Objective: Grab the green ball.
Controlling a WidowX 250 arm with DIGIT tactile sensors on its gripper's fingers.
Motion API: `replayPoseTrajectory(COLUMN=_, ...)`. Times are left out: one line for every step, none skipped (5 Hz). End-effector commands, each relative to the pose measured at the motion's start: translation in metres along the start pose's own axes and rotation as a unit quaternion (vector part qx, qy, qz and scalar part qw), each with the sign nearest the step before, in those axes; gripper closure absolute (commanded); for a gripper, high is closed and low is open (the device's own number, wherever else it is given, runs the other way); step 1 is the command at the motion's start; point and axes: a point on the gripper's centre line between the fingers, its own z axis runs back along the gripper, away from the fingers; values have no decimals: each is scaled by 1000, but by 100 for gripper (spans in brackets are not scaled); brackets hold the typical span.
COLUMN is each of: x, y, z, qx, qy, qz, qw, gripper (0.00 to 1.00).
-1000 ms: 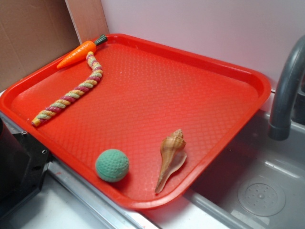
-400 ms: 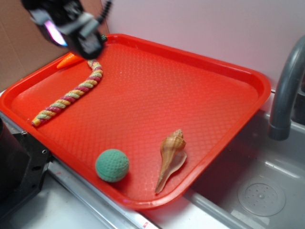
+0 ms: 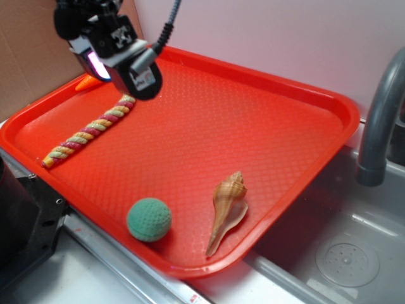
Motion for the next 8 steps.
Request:
replayPoseTrajectory(x=4, y=-13, z=-37, qx=27, qy=51, qz=-5, qw=998, gripper=0)
replayPoseTrajectory(x=-24, y=-23, z=-60, qx=44, qy=95, qz=-36, qw=994, gripper=0)
replayPoseTrajectory(x=-41, y=-15, z=-71, qx=60, qy=111, qz=-44, qw=991, gripper=0)
replayPoseTrajectory(x=-40, y=-20, z=-81, qx=49, qy=120, qz=-64, qw=990, gripper=0)
replayPoseTrajectory(x=-50, y=-13, z=-101, qx=55, qy=135, qz=-71, qw=987, gripper=0)
replayPoseTrajectory(x=-40, y=-5, z=-114, qx=54, qy=137, qz=-81, qw=986, gripper=0)
replayPoseTrajectory(x=-48, y=-1, z=-117, qx=50, qy=166, qz=-60, qw=983, gripper=0)
replayPoseTrajectory(x=-45, y=-2, z=-116, qx=58, qy=186, qz=-54, qw=979, gripper=81)
